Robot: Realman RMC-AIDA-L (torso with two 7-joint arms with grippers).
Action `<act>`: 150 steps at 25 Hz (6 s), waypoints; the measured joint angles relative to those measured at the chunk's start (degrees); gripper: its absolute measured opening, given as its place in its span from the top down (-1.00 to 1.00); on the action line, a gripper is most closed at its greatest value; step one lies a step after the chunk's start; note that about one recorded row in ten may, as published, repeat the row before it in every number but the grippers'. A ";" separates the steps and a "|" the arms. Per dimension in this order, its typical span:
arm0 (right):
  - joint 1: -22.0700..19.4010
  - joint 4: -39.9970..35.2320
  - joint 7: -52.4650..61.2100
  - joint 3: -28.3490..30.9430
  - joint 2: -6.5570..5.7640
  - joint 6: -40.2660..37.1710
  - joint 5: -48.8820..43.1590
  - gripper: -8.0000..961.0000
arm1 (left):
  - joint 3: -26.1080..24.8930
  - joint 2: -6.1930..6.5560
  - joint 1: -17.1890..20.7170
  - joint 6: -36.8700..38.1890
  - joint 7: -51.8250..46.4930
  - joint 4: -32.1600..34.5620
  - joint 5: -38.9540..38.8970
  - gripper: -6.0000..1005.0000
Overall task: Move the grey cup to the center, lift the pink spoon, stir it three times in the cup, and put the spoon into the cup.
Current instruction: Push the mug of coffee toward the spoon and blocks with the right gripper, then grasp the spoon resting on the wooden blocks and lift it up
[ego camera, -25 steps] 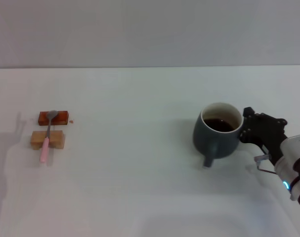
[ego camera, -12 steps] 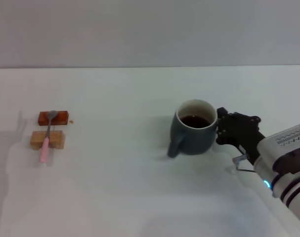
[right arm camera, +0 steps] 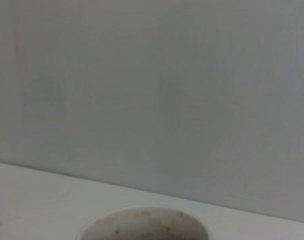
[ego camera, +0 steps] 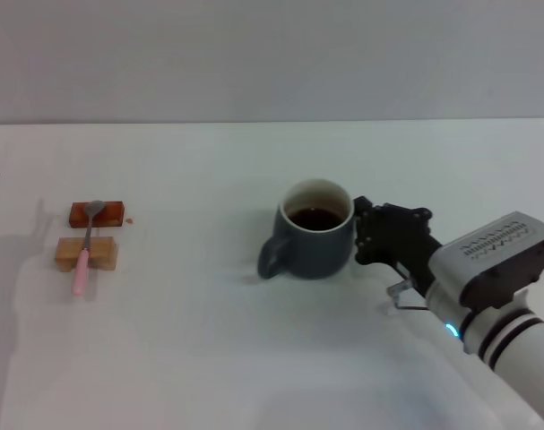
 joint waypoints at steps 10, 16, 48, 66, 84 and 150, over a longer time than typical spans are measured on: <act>0.50 2.67 0.00 -0.34 0.05 1.53 -3.20 0.98 | -0.26 0.00 -0.02 0.00 0.00 0.07 -0.25 -0.68; 0.73 3.54 0.00 0.14 0.12 2.59 -5.46 0.98 | -0.43 0.06 -0.15 0.01 0.00 0.16 -0.30 -0.68; -7.71 -14.24 0.00 23.05 -0.33 -10.93 -4.97 0.98 | 20.24 0.13 11.25 0.75 -0.57 -8.40 0.02 -0.68; -7.82 -14.46 -0.40 23.34 -0.42 -10.83 -5.23 0.99 | 22.39 -0.26 9.94 -4.57 5.63 -8.52 -0.04 -0.68; -7.62 -14.28 -0.05 23.28 -0.42 -10.90 -5.42 0.99 | 21.97 -0.18 8.40 -8.75 6.13 -8.02 -0.35 -0.64; -8.07 -14.11 -0.39 23.00 -0.42 -11.52 -5.44 0.98 | 20.27 0.00 8.56 -11.48 5.83 -8.91 -1.31 0.32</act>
